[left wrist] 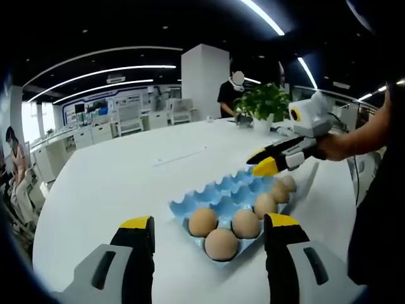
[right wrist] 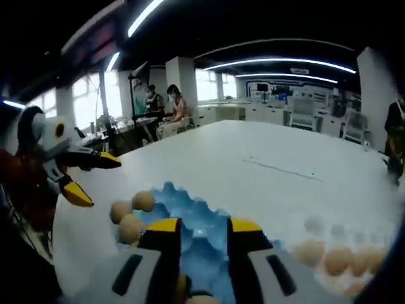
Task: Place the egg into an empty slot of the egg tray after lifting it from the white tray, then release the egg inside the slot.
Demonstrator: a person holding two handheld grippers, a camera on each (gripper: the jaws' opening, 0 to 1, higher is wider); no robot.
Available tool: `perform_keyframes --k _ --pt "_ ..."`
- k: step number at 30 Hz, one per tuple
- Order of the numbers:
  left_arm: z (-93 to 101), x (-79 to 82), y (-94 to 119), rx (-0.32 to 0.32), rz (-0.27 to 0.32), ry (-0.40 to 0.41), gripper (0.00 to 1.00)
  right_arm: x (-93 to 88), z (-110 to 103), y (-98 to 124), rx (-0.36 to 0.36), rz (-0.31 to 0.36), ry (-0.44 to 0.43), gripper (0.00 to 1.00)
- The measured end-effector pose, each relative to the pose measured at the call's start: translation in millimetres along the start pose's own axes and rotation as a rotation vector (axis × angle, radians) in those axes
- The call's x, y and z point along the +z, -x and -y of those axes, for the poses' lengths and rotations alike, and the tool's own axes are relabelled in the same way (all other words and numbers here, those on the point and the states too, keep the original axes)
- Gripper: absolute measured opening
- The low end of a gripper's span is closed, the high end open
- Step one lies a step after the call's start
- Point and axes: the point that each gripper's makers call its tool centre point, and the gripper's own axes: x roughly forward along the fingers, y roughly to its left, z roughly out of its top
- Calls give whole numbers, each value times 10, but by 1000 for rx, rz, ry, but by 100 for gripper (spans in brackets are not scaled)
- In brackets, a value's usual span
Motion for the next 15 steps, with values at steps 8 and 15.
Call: perform_keyframes --k 8,15 --pt "33 3 -6 -9 -1 -2 71 -202 729 553 -222 8 -40 29" --pt "52 2 -15 -13 -3 -5 71 -346 1093 789 -341 -10 -69 29"
